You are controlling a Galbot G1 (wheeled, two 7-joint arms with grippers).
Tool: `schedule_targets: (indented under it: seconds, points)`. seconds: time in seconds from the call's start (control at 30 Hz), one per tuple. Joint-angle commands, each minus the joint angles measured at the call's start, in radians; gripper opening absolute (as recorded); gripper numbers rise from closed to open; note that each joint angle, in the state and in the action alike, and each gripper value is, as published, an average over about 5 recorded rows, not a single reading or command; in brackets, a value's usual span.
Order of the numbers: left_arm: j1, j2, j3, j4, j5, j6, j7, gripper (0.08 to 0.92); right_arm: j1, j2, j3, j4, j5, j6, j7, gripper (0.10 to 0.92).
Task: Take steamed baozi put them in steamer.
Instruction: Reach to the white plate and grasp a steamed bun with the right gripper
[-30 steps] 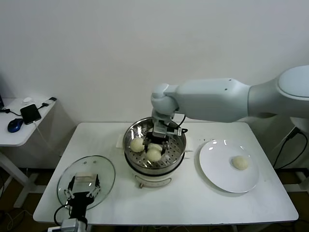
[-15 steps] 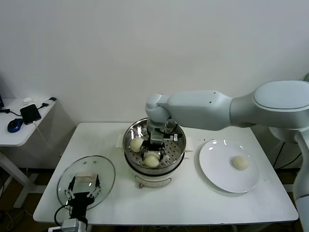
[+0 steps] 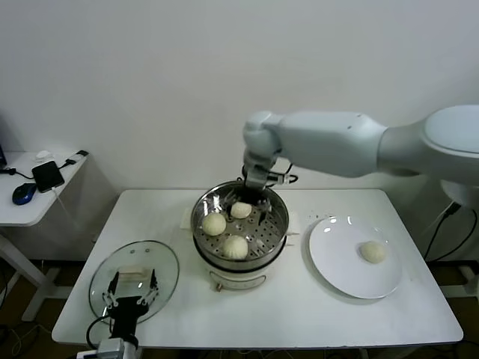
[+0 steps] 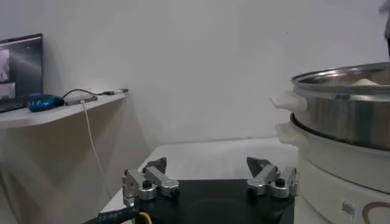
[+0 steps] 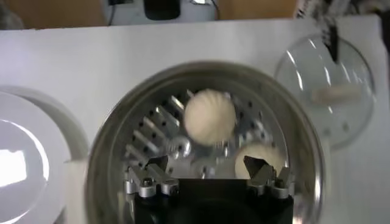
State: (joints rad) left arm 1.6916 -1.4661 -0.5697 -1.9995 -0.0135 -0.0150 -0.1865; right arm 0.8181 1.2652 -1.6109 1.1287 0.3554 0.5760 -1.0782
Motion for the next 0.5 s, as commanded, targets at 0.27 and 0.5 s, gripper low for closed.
schedule_targets:
  seconds: [0.27,0.5]
  points:
    - [-0.007,0.0,-0.003,0.008,-0.006,-0.007,-0.001,0.823,0.155,-0.574,-0.33,0.069,0.218,-0.561,0.034,0.823]
    - [-0.021,-0.004,-0.001,0.023,-0.006,-0.001,0.004,0.823,-0.13,-0.696,-0.159,0.013,0.072,-0.606,0.061,0.823]
